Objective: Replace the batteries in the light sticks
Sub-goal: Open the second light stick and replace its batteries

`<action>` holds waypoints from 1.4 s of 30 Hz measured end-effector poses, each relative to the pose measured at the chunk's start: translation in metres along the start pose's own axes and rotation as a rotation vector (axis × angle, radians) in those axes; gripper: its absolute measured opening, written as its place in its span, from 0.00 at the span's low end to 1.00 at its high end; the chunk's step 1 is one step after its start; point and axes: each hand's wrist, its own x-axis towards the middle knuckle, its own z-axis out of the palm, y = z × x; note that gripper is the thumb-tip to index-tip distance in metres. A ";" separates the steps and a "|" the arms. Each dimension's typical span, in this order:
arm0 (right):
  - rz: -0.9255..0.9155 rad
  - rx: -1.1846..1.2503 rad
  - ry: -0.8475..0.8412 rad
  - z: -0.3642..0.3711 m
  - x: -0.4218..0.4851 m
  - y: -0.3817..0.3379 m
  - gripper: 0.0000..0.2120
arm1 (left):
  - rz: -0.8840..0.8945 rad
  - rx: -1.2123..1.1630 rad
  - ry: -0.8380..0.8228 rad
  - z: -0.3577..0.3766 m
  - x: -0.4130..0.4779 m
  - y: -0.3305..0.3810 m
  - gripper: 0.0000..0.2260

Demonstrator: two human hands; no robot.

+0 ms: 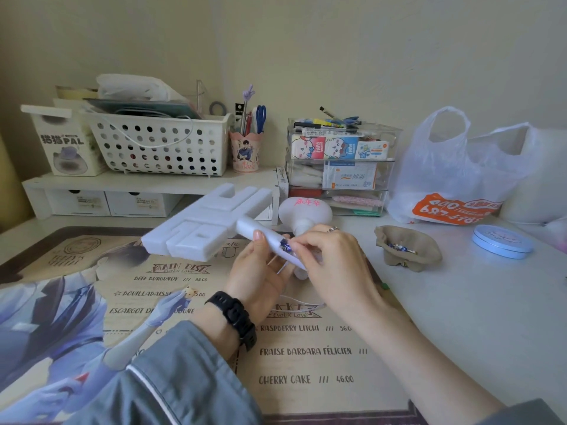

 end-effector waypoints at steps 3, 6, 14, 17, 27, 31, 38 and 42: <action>-0.029 0.011 -0.048 0.002 -0.003 -0.004 0.10 | -0.036 -0.098 0.038 0.000 0.002 0.002 0.20; -0.069 -0.050 -0.002 0.003 -0.002 -0.007 0.12 | -0.063 -0.179 0.056 0.000 0.003 0.004 0.22; -0.034 -0.147 0.069 0.004 0.001 -0.005 0.15 | -0.086 -0.310 -0.003 0.007 -0.008 0.006 0.14; -0.027 -0.168 0.074 0.002 0.001 -0.005 0.11 | -0.078 -0.272 -0.034 0.006 -0.008 0.005 0.14; 0.001 -0.115 0.075 0.008 0.002 0.006 0.15 | -0.006 -0.144 -0.039 0.005 -0.008 0.005 0.13; 0.125 0.266 -0.041 -0.004 0.005 0.002 0.18 | -0.003 -0.165 -0.049 0.005 -0.009 0.006 0.12; 0.354 0.135 0.187 -0.040 0.019 0.059 0.13 | -0.016 -0.242 0.009 0.001 -0.005 0.010 0.09; 0.379 -0.318 -0.195 -0.039 0.006 0.084 0.04 | -0.026 -0.268 0.010 0.000 -0.002 0.012 0.09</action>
